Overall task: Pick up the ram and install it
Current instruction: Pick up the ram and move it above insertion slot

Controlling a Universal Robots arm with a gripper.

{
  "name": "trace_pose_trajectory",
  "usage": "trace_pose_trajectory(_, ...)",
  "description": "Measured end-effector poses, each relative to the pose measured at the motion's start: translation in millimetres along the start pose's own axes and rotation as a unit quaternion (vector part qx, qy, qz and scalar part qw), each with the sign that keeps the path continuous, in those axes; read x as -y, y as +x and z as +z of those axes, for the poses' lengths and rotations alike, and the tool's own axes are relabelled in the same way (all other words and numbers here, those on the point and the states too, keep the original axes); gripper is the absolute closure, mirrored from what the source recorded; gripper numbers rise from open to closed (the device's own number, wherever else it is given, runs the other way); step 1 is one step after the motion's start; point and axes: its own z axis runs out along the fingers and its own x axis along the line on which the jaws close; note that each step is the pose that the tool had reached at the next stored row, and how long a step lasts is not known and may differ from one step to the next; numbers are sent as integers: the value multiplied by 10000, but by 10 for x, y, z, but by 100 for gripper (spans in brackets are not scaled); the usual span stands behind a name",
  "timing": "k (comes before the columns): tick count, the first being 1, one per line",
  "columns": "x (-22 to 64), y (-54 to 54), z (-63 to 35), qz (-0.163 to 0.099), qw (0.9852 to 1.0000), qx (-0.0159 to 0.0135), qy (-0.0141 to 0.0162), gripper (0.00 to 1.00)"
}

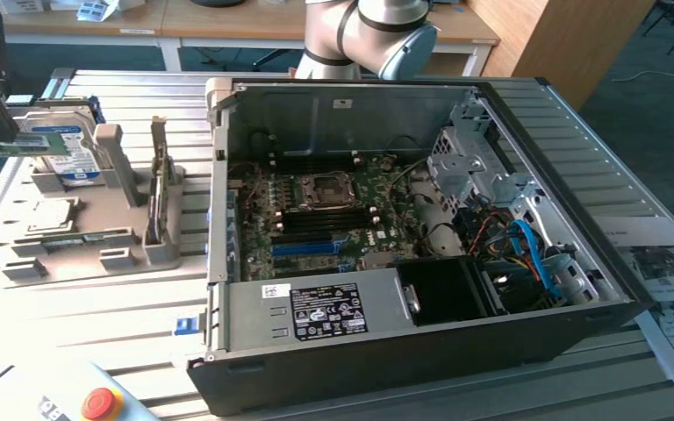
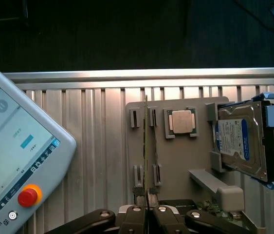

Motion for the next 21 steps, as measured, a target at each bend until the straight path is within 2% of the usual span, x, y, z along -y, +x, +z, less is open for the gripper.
trace_pose_trajectory(11,5,0,-14,0,10000,-1,-1,88)
trace_pose_trajectory(21,108,-3,-16,1,10000,-1,0,88)
